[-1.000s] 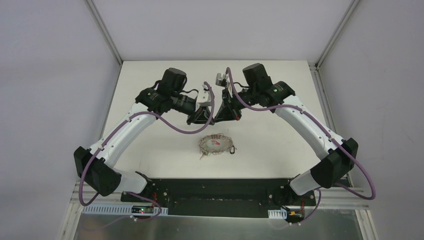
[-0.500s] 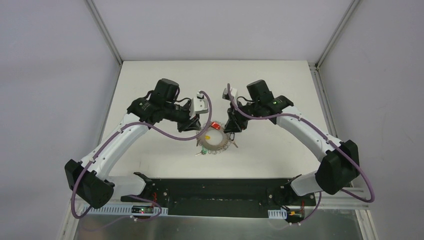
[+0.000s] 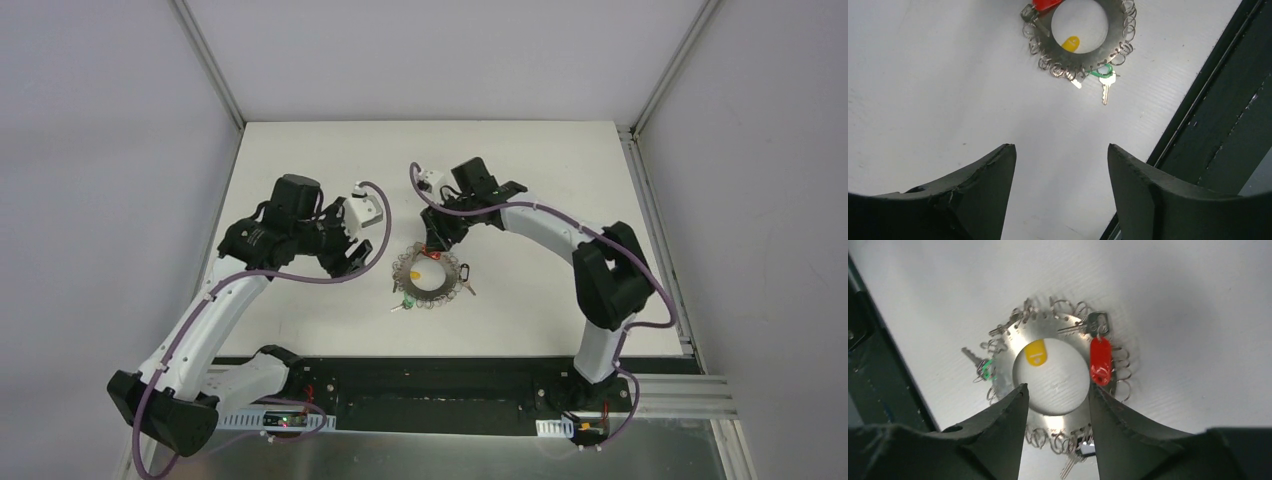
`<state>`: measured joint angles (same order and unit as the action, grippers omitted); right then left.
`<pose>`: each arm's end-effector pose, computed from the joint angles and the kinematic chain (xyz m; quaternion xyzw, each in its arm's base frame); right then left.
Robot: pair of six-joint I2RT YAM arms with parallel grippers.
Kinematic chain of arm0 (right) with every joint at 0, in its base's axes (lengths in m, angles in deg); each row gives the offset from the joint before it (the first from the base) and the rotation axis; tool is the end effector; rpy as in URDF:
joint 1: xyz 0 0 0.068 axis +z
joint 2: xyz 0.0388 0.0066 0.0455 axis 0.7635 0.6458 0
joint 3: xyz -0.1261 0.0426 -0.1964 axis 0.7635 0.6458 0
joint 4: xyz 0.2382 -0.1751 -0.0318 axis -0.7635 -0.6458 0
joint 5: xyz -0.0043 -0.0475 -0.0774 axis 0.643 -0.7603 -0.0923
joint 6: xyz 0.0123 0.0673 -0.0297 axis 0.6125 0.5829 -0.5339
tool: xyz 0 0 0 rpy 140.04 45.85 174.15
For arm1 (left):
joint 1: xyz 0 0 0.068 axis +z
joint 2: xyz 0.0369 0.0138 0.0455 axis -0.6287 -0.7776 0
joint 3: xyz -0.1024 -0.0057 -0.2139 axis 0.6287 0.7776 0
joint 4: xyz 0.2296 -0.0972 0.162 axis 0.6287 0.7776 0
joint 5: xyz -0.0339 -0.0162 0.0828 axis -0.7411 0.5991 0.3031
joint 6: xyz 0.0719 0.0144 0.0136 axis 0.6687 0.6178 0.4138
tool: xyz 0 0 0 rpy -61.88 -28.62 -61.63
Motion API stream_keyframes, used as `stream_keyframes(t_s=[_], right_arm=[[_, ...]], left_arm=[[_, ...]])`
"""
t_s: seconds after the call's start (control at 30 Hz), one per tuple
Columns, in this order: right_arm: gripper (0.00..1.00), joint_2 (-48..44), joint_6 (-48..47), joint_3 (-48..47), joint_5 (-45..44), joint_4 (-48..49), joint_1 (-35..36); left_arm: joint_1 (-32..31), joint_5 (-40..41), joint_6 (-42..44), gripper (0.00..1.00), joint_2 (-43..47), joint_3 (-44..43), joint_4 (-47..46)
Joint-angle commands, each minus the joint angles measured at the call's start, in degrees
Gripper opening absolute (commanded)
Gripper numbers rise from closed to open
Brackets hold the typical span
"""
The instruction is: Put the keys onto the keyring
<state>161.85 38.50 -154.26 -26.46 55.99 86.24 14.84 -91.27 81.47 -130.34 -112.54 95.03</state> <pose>0.3307 0.2846 0.1730 -0.5477 0.7159 0.2812 0.3292 0.2463 -0.1414 0.3066 0.4905 0.7407 -0.1898 0.4181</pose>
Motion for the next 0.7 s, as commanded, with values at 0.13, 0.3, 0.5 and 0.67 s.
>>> stream_keyframes(t_s=[0.13,0.3,0.5,0.67], right_arm=[[0.55,11.92,-1.25,-13.43,-9.63,-0.31,3.66],[0.56,18.18,-4.9,-20.0,-13.49,-4.48,5.0],[0.5,21.9,-7.44,-24.5,-15.65,-9.97,5.47],[0.45,20.8,-8.25,-22.29,-15.64,-11.4,5.51]], left_arm=[[2.45,2.82,-1.96,0.75,6.35,3.63,4.58],[2.59,3.37,-2.39,0.75,7.4,4.31,4.56],[2.59,2.93,-2.6,0.75,7.74,4.32,4.62],[2.63,2.54,-2.92,0.75,7.47,4.32,4.34]])
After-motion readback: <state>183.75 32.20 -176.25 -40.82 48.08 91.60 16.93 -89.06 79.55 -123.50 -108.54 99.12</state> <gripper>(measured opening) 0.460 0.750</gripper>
